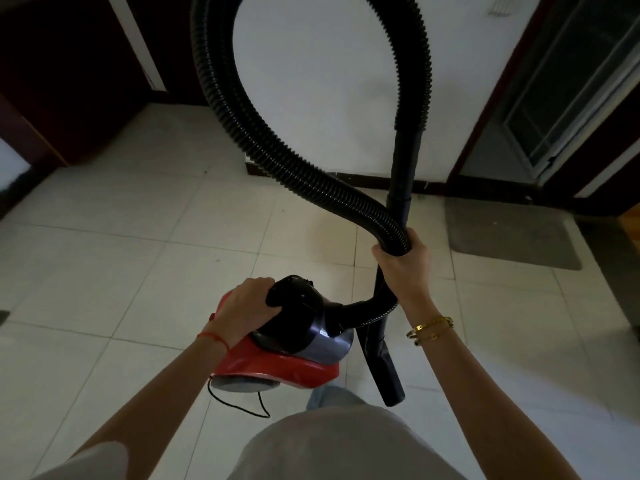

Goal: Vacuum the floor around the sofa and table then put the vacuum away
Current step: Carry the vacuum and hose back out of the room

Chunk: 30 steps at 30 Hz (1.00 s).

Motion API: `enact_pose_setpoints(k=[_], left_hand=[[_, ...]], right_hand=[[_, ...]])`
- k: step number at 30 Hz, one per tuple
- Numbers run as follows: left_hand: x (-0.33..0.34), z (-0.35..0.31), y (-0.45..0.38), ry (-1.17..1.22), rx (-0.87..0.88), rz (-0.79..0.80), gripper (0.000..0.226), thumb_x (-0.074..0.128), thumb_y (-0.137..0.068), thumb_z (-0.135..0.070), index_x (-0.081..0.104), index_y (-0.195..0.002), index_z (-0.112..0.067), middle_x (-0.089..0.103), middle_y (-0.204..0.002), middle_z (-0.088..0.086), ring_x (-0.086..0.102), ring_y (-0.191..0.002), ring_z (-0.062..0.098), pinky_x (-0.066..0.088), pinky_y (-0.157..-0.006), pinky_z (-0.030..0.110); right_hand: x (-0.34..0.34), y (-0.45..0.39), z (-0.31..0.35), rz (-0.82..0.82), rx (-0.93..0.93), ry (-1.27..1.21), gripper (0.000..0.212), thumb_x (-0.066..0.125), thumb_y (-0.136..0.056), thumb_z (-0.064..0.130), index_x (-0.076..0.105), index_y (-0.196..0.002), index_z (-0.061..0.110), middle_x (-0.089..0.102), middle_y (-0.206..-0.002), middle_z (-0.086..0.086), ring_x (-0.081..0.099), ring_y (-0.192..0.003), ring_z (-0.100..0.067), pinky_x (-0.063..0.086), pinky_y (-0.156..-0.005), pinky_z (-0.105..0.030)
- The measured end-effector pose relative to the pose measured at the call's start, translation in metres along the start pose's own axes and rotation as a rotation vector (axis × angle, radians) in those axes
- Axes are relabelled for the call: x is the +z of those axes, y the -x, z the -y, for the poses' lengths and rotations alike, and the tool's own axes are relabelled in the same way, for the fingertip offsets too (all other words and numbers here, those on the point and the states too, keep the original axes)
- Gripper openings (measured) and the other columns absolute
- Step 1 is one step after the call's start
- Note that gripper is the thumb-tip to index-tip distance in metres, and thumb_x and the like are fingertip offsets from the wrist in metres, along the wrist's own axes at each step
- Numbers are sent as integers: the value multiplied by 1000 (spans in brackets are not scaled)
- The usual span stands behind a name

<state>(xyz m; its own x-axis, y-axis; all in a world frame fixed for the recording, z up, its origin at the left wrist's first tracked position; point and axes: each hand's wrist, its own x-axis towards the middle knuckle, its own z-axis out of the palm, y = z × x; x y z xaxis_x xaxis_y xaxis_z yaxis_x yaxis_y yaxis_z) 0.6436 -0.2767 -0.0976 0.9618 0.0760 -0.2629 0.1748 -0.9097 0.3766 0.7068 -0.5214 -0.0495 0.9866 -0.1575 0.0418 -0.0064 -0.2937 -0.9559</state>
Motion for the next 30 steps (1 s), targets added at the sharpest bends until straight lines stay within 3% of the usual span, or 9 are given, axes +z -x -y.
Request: enact_pose_setpoints(k=[7, 10, 14, 17, 23, 30], left_hand=[[-54, 28, -141, 20, -12, -61, 15, 61, -83, -25, 64, -95, -16, 68, -83, -1, 61, -75, 15, 42, -65, 21], [-76, 40, -203, 29, -19, -58, 14, 60, -83, -25, 63, -91, -14, 67, -80, -1, 62, -73, 15, 47, -64, 22], [-105, 54, -289, -1, -4, -39, 9, 59, -84, -23, 58, -83, -14, 61, -73, -3, 54, -64, 12, 31, -50, 13], [-124, 66, -354, -3, 0, -21, 10, 57, -85, -21, 59, -83, -11, 63, -73, 0, 56, -64, 14, 34, -50, 14], [-168, 82, -481, -46, 62, 2, 13, 54, -90, -20, 61, -86, -10, 66, -75, 3, 61, -66, 14, 41, -54, 14], [-213, 88, -606, -75, 104, -30, 19, 48, -93, -23, 62, -89, -11, 61, -74, -2, 45, -55, 5, 30, -49, 11]], right_hand=[[86, -145, 25, 73, -22, -28, 38, 69, -75, 1, 58, -110, 10, 64, -86, 2, 61, -72, -8, 48, -56, -10], [121, -202, 32, 70, -31, -25, 35, 68, -75, -2, 58, -107, 8, 62, -81, 5, 60, -66, 0, 47, -55, -11], [167, -277, 40, 42, -48, 10, 33, 68, -76, -2, 58, -106, 7, 59, -79, 8, 58, -64, 3, 46, -55, -9], [201, -332, 45, -3, -65, 52, 30, 69, -75, -3, 58, -102, 3, 56, -76, 11, 56, -62, 12, 44, -53, -6], [261, -441, 51, -69, -12, 91, 33, 72, -74, 7, 59, -105, 9, 60, -77, 9, 58, -67, -3, 45, -54, -11], [310, -544, 61, -99, 15, 82, 35, 70, -78, 4, 56, -110, 8, 60, -82, 4, 56, -68, 2, 43, -56, -3]])
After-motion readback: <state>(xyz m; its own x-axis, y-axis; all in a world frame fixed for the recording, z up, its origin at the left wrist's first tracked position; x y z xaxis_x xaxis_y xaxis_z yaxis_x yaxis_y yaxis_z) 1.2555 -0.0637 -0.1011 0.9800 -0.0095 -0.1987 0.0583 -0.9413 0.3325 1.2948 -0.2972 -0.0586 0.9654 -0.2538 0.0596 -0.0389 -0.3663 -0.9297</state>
